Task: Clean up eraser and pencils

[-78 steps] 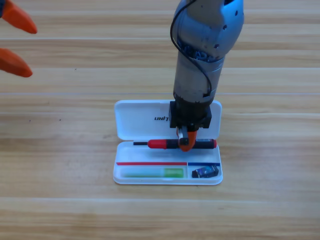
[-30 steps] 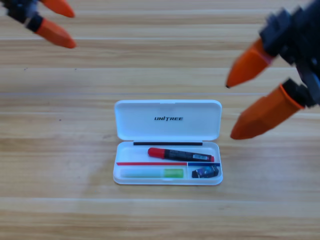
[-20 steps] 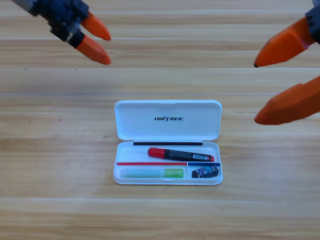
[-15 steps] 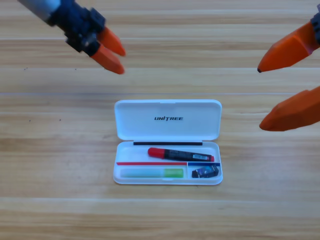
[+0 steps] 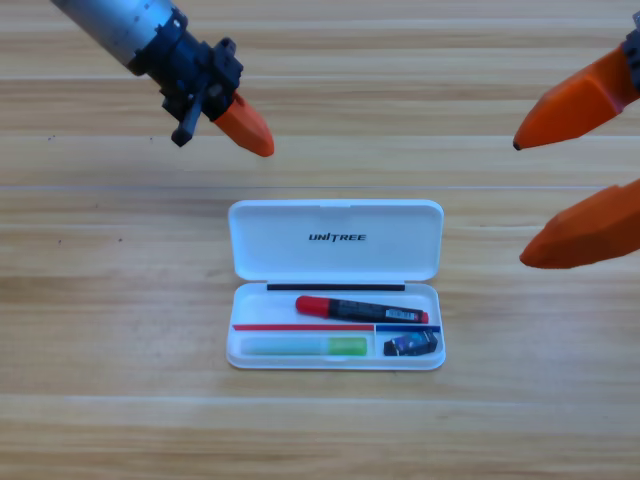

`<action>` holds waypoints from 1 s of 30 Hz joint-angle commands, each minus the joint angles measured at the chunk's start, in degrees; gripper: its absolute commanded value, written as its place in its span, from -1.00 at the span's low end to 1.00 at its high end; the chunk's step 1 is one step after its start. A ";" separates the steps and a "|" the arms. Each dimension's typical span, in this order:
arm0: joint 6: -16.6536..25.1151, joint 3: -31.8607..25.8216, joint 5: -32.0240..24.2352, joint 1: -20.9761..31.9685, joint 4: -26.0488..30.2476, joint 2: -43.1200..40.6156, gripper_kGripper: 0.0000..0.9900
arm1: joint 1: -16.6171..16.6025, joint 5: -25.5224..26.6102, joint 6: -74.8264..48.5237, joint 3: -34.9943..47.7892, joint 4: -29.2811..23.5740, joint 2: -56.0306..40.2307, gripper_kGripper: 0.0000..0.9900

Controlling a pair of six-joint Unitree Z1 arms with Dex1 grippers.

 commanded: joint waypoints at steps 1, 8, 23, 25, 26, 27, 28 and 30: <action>2.15 0.91 0.16 -0.62 -0.48 5.54 -1.00 | -1.41 1.27 -0.52 2.21 -0.69 -1.04 0.91; 2.50 2.67 0.16 -0.53 -2.76 7.21 -1.00 | -1.41 1.62 -0.52 2.13 -0.69 -1.04 0.91; 3.46 4.78 -0.28 -0.62 -2.59 8.44 -1.00 | -1.41 1.79 -0.52 2.13 -0.77 -0.87 0.91; 3.20 5.31 -0.36 -0.62 -2.59 7.83 -1.00 | -1.41 1.79 -0.52 2.13 -0.77 -0.87 0.91; 3.03 5.66 -0.28 -0.71 -2.59 7.47 -1.00 | -1.41 1.79 -0.52 2.13 -0.77 -0.78 0.91; 2.85 5.92 -0.28 -0.79 -2.50 7.21 -1.00 | -1.41 1.79 -0.52 2.13 -0.77 -0.78 0.91; 2.59 6.28 -0.28 -0.97 -2.50 6.86 -1.00 | -1.32 1.79 -0.52 2.13 -0.86 -0.78 0.91; 2.15 6.71 -0.28 -1.23 -2.32 6.16 -1.00 | -1.23 1.88 -0.52 2.13 -0.86 -0.52 0.91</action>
